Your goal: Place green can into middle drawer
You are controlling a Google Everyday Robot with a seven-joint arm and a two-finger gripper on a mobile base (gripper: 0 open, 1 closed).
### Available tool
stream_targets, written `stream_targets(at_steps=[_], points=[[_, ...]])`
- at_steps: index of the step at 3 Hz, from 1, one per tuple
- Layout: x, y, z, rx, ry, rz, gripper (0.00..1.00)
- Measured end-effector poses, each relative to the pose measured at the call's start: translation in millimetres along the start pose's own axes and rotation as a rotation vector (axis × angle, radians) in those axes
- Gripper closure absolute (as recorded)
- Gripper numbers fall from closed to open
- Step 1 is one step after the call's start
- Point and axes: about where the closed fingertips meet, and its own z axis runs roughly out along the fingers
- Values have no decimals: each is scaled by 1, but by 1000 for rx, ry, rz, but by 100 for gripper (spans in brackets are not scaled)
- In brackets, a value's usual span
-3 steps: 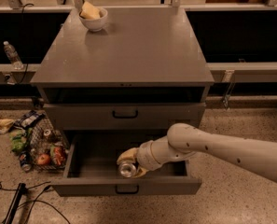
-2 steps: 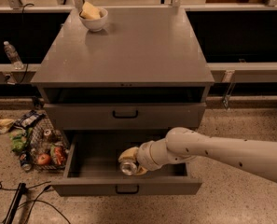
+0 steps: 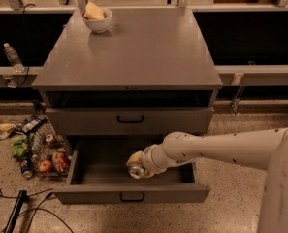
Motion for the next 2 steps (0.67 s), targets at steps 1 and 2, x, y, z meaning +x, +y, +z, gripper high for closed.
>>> stream_targets(at_steps=[1, 2], points=[[4, 15, 20, -74, -29, -28, 76], [5, 28, 34, -126, -35, -30, 53]])
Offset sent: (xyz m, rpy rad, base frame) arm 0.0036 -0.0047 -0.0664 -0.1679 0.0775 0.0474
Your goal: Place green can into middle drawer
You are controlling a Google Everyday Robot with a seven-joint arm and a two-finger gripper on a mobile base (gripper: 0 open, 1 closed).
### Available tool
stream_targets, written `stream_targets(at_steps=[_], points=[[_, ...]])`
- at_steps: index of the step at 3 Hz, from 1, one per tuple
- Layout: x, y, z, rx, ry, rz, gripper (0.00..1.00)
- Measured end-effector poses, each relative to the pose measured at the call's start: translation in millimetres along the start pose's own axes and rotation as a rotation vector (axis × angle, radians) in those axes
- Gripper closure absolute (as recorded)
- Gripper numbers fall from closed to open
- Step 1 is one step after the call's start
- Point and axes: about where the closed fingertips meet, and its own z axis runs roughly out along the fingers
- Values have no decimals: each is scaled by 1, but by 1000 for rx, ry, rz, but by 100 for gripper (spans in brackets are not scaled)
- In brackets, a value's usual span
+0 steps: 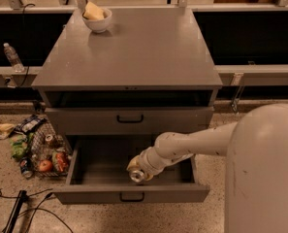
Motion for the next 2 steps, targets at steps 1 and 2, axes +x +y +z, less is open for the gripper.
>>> stream_targets(at_steps=[1, 2], points=[[1, 0, 4, -17, 15, -4, 30], [2, 0, 2, -20, 29, 14, 1]])
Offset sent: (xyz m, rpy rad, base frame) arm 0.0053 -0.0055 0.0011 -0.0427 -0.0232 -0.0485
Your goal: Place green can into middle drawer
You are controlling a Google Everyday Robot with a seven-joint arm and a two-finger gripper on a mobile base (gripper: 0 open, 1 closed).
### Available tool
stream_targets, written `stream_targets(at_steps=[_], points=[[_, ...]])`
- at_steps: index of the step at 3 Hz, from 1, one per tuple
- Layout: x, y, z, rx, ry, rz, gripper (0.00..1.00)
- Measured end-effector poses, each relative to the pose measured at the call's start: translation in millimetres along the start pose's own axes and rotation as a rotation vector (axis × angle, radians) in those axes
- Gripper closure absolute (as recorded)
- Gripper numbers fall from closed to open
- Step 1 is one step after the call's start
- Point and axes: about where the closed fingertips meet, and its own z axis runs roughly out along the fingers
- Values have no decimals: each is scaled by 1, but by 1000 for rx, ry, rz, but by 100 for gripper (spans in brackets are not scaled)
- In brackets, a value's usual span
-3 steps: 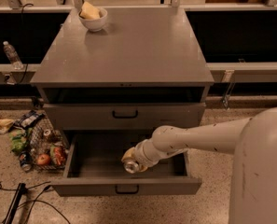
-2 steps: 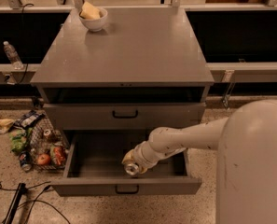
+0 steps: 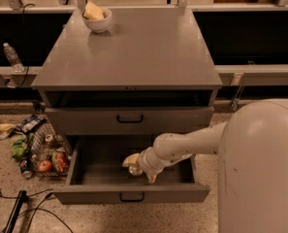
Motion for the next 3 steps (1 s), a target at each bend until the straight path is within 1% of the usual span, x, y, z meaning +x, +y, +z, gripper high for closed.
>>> stream_targets(at_steps=[1, 2, 3], points=[[1, 1, -10, 9, -37, 12, 0], [-8, 3, -44, 45, -66, 17, 0], [-27, 13, -95, 108, -99, 44, 17]])
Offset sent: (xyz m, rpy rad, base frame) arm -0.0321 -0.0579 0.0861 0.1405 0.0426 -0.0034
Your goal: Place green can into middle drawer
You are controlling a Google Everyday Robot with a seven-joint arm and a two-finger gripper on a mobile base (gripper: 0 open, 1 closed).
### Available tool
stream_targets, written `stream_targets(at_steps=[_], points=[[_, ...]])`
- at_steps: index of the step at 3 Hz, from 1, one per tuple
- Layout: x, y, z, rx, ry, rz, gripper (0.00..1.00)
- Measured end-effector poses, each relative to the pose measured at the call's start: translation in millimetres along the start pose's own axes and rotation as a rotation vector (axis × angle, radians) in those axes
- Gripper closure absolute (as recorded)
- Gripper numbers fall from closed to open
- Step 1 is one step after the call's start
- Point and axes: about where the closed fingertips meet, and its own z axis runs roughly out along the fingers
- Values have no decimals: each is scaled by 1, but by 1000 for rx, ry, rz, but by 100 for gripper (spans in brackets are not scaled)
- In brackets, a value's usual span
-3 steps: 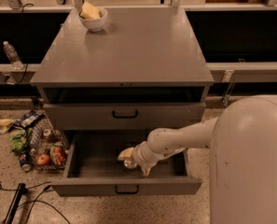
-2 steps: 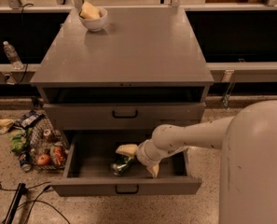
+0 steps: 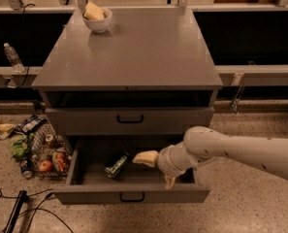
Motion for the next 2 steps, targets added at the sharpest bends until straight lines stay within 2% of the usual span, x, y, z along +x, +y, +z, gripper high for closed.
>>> stream_targets(at_steps=[1, 2], points=[[-38, 12, -72, 90, -29, 47, 46], [-31, 30, -78, 90, 0, 88, 33]])
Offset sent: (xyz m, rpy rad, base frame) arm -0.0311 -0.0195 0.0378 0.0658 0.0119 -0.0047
